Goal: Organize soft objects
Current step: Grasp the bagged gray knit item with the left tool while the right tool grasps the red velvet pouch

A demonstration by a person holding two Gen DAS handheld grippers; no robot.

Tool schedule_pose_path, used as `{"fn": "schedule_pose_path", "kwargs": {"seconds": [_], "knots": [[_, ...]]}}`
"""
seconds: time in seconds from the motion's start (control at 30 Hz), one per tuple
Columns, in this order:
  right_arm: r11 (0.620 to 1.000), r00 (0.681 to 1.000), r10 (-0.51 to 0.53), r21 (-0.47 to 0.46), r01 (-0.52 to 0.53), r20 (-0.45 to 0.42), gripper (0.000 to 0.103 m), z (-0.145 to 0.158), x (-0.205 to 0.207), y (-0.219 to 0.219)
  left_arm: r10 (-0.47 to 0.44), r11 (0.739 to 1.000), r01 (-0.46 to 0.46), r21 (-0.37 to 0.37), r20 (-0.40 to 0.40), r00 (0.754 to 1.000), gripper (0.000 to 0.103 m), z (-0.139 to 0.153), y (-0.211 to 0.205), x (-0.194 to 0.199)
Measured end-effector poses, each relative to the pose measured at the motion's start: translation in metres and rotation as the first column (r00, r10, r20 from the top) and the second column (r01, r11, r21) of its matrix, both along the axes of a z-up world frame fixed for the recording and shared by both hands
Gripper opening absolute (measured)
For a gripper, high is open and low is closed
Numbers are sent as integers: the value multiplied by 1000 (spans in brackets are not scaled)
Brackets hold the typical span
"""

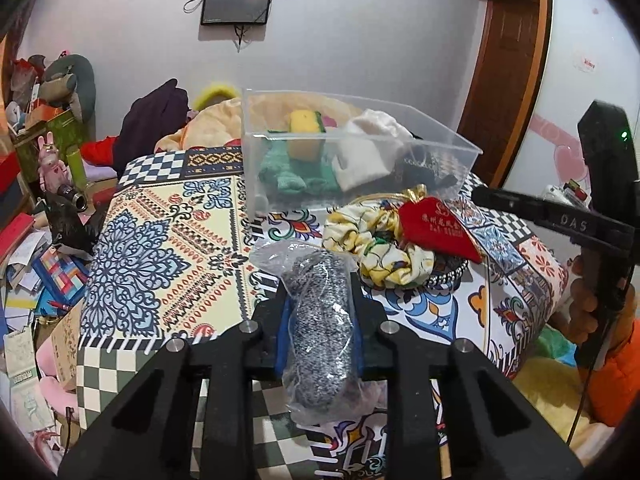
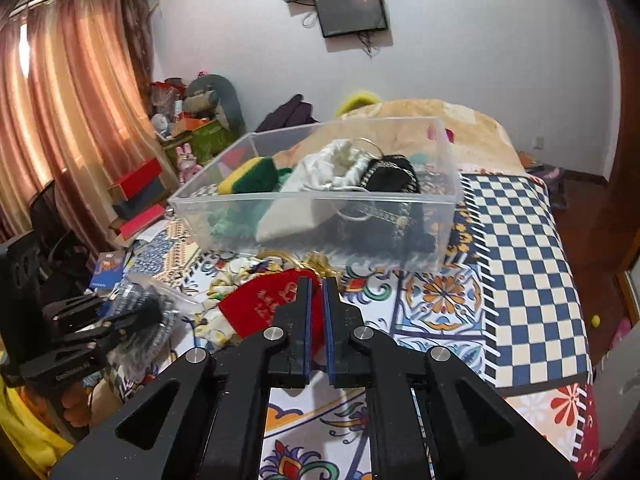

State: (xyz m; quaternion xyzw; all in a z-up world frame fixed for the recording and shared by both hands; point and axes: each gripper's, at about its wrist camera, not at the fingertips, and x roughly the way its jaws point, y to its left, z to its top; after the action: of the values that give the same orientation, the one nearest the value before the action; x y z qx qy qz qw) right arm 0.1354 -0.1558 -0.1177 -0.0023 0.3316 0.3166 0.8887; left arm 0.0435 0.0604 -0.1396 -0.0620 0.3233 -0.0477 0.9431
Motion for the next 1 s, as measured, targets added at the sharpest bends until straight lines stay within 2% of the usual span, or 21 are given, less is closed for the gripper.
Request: {"fn": "schedule_pose_path", "kwargs": {"seconds": [0.03,0.1,0.13,0.3,0.4,0.47,0.57,0.67,0.73,1.0], "knots": [[1000,1000,-6,1,6,-24,12,-2,3,0,5,1000,-5,-3,3,1000,24,1,2,0],[1000,997,19,20,-17,-79,41,-8,7,0,10,1000,-10,-13,8,1000,24,3,4,-1],[999,995,21,29,-18,-98,46,-12,9,0,14,1000,-14,-13,12,1000,24,4,5,-2],[999,985,35,46,-28,-166,48,-28,18,3,22,1000,-21,-23,22,1000,24,7,8,-3],[998,985,49,33,-45,-166,48,-32,18,8,21,1000,-21,-22,18,1000,24,7,8,-3],[998,986,62,23,-59,-156,46,-32,16,13,21,1000,-20,-21,15,1000,24,6,7,-2],[996,984,86,20,-84,-157,27,-33,14,20,24,1000,-24,-19,13,1000,24,6,7,-2],[996,984,85,32,-81,-160,18,-35,16,20,30,999,-30,-21,18,999,24,8,7,-3],[996,985,85,41,-80,-150,7,-34,15,18,33,999,-32,-22,23,999,24,10,8,-3],[999,998,53,7,-53,-36,6,-10,3,13,41,999,-42,16,83,996,24,36,7,0]]}}
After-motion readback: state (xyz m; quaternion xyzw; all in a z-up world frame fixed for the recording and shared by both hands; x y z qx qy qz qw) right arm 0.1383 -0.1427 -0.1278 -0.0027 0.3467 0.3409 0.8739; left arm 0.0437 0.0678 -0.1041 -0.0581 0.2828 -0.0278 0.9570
